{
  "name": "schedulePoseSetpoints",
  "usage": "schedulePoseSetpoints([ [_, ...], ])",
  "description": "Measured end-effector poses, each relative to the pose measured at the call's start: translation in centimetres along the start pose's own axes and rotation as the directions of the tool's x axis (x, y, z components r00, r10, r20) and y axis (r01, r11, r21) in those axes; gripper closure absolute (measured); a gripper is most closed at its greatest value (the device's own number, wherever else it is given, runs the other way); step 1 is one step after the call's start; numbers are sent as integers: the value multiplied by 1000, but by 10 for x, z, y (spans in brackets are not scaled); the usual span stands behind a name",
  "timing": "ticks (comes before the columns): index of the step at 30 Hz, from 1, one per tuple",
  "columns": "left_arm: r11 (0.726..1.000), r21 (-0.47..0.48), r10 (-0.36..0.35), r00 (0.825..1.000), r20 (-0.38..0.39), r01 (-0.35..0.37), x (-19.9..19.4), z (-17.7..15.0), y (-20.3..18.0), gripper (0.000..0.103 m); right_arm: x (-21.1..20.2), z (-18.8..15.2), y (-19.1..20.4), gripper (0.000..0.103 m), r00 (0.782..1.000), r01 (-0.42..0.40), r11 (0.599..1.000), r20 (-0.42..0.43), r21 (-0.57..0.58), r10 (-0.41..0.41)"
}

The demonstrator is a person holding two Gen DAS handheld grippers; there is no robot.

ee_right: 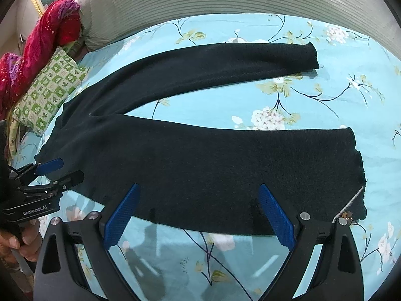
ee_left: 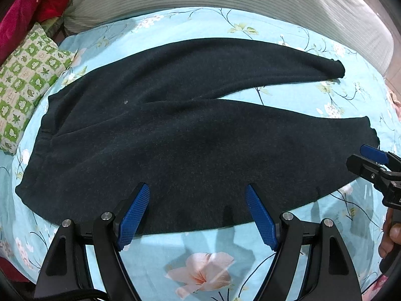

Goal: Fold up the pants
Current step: 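Move the left tool to the waistband while the right tool approaches the leg cuffs, then grasp the leg cuffs with the right tool and lift them toward the waistband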

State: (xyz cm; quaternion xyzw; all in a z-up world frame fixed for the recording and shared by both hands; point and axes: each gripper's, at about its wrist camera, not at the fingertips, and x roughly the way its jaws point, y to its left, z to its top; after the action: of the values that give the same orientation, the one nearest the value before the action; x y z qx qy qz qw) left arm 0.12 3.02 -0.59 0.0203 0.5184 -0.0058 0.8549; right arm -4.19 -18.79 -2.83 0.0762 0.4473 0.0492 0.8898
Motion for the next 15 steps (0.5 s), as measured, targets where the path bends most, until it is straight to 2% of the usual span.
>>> schedulePoseSetpoints([
  [3, 1000, -1, -6, 1000, -8, 6, 2, 4, 3, 24, -2, 2, -2, 8, 1000, -5, 1000, 14, 13, 4],
  [7, 1000, 6, -19, 1000, -16, 19, 5, 15, 5, 24, 0, 7, -8, 8, 1000, -5, 999, -13, 43, 6],
  [15, 999, 32, -30, 1000, -3, 30, 12, 52, 13, 24, 0, 34, -24, 8, 1000, 12, 998, 26, 68, -14],
])
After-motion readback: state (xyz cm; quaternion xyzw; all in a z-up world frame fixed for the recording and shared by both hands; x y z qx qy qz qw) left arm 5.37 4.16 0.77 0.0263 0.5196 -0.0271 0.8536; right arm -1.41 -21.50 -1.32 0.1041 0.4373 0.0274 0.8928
